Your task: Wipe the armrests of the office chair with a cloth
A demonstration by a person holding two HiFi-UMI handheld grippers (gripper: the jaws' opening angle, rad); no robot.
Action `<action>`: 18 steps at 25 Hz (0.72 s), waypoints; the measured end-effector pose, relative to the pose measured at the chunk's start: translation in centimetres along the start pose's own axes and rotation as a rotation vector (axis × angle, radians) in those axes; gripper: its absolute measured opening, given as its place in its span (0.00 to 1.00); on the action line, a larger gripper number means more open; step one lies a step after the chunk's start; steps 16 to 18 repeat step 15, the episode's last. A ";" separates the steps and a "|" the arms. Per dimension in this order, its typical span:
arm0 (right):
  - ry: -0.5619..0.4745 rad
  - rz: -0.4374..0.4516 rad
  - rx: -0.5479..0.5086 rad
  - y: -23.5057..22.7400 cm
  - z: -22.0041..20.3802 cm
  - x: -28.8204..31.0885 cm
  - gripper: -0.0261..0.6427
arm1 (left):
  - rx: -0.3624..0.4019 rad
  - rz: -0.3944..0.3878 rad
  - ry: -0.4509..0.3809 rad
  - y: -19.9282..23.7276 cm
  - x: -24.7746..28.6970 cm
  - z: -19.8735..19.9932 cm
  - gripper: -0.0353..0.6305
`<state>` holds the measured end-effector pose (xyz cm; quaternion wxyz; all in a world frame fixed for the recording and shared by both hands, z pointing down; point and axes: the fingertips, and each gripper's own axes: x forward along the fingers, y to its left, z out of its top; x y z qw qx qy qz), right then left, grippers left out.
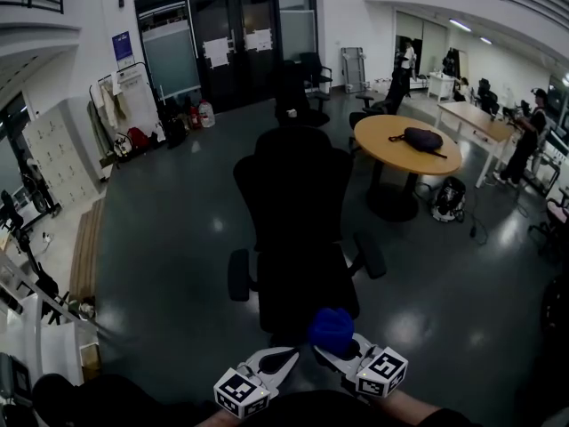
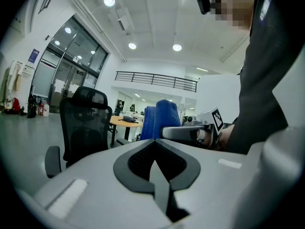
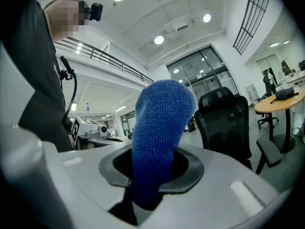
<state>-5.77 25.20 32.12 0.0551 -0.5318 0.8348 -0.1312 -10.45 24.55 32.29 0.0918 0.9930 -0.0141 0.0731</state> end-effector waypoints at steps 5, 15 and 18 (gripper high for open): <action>0.004 -0.006 0.001 0.0 0.0 -0.3 0.22 | -0.004 -0.001 -0.003 -0.3 0.0 0.2 0.08; 0.003 -0.019 0.003 -0.3 -0.2 -0.6 0.22 | -0.006 -0.002 0.003 -0.5 0.2 -0.2 0.08; 0.003 -0.019 0.003 -0.3 -0.2 -0.6 0.22 | -0.006 -0.002 0.003 -0.5 0.2 -0.2 0.08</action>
